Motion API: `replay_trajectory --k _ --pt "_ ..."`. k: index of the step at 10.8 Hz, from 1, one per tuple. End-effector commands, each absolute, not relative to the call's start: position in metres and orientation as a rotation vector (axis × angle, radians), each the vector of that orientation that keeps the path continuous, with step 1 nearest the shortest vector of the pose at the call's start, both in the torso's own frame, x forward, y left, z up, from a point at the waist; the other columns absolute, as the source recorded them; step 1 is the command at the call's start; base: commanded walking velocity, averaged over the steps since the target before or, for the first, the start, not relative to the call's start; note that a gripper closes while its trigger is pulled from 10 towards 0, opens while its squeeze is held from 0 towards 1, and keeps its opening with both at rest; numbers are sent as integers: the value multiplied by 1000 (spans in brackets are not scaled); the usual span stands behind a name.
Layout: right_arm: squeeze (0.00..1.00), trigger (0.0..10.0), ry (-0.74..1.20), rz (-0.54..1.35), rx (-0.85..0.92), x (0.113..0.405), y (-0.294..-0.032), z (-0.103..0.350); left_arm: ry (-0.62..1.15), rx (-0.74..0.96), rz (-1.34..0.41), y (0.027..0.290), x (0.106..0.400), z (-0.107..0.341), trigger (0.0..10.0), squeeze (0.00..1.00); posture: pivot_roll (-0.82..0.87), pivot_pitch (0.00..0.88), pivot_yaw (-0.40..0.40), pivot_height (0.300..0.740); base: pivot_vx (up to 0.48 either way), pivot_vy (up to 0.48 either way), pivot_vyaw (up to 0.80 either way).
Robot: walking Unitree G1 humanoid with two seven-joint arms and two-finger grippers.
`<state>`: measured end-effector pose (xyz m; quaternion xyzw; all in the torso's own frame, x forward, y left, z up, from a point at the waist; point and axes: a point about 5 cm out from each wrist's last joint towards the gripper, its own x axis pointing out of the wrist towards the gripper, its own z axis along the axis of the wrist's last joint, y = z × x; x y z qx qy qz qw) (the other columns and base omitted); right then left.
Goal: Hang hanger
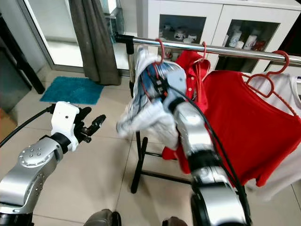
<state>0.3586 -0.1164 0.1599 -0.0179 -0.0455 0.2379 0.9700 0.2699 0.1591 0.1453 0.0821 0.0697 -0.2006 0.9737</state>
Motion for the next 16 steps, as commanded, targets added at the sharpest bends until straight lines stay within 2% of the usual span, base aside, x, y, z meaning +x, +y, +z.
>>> replay_trajectory --k 1,2,3,6,8,9,10,11,14,16 --pt "0 0 -165 529 -50 352 -112 178 148 185 -405 161 271 143 10000 0 -25 0 43 740 0 0 0" --pt "0 0 -153 568 -21 338 -114 178 138 169 -467 156 273 142 10000 1000 -30 0 42 740 0 0 0" --pt "0 0 -142 628 -17 323 -110 179 131 154 -528 147 276 141 10000 1000 -33 0 41 740 0 0 0" --pt "0 0 -102 665 -1 300 -107 182 171 133 -687 122 282 126 10000 1000 -58 8 44 740 0 0 0" --pt "0 0 -93 701 16 290 -103 188 156 141 -657 120 293 123 10000 1000 -72 14 51 740 0 0 0" --pt "0 0 -94 768 35 279 -100 194 133 216 -610 126 303 120 10000 545 -82 9 59 740 0 0 0" --pt "0 0 -96 788 33 274 -102 196 136 203 -600 128 305 118 2000 0 -85 6 62 740 0 0 0" --pt "0 0 -97 804 36 270 -104 198 136 208 -592 131 308 115 0 0 -94 0 65 740 0 0 0" --pt "0 0 -70 819 10 264 -113 197 61 174 -583 134 311 119 0 0 -96 0 58 740 0 0 0" --pt "0 0 -44 819 -10 263 -115 192 44 161 -607 141 300 121 0 0 -82 0 54 740 0 0 0"
